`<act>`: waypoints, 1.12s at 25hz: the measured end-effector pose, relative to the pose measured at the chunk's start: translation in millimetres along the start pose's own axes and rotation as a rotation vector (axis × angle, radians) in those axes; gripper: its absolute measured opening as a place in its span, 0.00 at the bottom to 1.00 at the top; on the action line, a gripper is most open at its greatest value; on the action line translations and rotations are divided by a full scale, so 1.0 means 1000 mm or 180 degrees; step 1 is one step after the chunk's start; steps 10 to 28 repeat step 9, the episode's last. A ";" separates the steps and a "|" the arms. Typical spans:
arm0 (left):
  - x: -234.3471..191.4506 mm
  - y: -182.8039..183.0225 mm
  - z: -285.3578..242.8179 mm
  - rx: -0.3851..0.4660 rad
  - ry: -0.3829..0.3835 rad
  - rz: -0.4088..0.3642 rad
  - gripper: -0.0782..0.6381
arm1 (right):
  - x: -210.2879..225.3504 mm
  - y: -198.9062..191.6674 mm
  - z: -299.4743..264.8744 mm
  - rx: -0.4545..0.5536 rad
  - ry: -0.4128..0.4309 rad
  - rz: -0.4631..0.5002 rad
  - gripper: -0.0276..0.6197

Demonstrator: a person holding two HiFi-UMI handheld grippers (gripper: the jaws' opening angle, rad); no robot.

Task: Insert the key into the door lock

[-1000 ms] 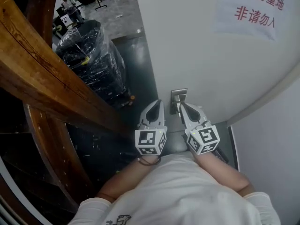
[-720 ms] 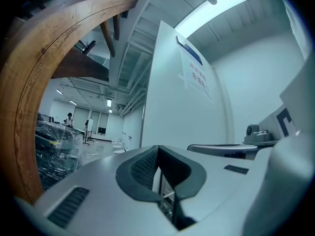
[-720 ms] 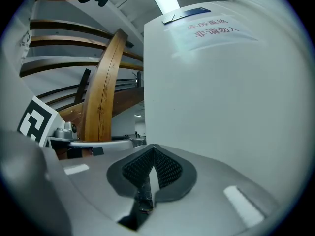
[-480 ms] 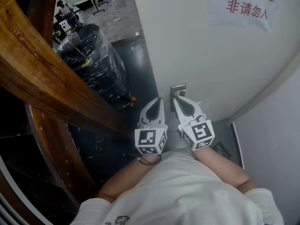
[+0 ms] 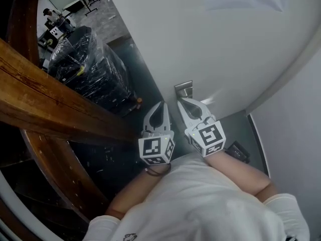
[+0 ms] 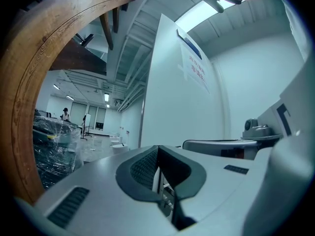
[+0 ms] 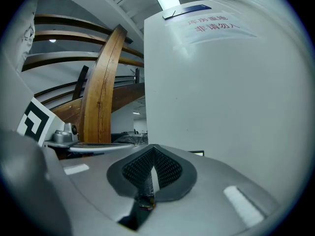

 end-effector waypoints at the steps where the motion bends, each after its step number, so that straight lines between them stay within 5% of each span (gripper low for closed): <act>1: 0.000 -0.001 -0.001 -0.0005 -0.0005 -0.0004 0.12 | 0.000 -0.001 -0.001 -0.0004 -0.0002 -0.0005 0.04; 28: -0.002 -0.002 -0.004 -0.0005 -0.0018 -0.0004 0.12 | 0.002 -0.003 -0.004 -0.0034 -0.0010 -0.0016 0.05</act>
Point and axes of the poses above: the fingertips, and each gripper's own axes: z backward along the fingers, x to its right, y out of its top, the point moved 6 cm from there along z, backward along the fingers, and after that the axes turned 11 degrees about -y, right-handed, at the moved point
